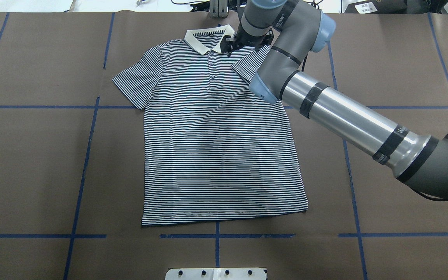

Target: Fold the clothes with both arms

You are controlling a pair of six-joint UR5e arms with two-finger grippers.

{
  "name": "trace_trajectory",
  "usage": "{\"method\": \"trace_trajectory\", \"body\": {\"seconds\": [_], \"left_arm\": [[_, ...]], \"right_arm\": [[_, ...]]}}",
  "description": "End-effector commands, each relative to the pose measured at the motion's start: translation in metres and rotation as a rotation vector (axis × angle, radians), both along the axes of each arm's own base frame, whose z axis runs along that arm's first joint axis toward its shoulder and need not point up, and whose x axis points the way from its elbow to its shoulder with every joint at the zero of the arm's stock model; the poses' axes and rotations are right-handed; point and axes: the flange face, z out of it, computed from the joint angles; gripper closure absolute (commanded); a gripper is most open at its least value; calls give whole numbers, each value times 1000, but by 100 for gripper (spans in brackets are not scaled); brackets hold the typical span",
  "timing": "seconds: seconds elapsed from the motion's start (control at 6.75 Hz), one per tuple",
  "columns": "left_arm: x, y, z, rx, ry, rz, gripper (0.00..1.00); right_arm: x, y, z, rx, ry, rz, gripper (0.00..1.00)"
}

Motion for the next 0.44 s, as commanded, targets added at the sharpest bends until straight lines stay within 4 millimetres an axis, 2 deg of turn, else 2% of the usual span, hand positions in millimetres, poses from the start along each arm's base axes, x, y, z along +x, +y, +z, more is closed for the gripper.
{"method": "trace_trajectory", "body": {"seconds": [0.0,0.15,0.3], "left_arm": [[102,-2,-54,-148,99,-152,0],[179,16,-58,-185,112,-279,0],[241,28,-65,-191,87,-339,0]], "right_arm": [[88,14,23,-102,-28,-42,0],[120,20,16,-116,32,-53,0],[152,39,25,-56,76,-126,0]]}}
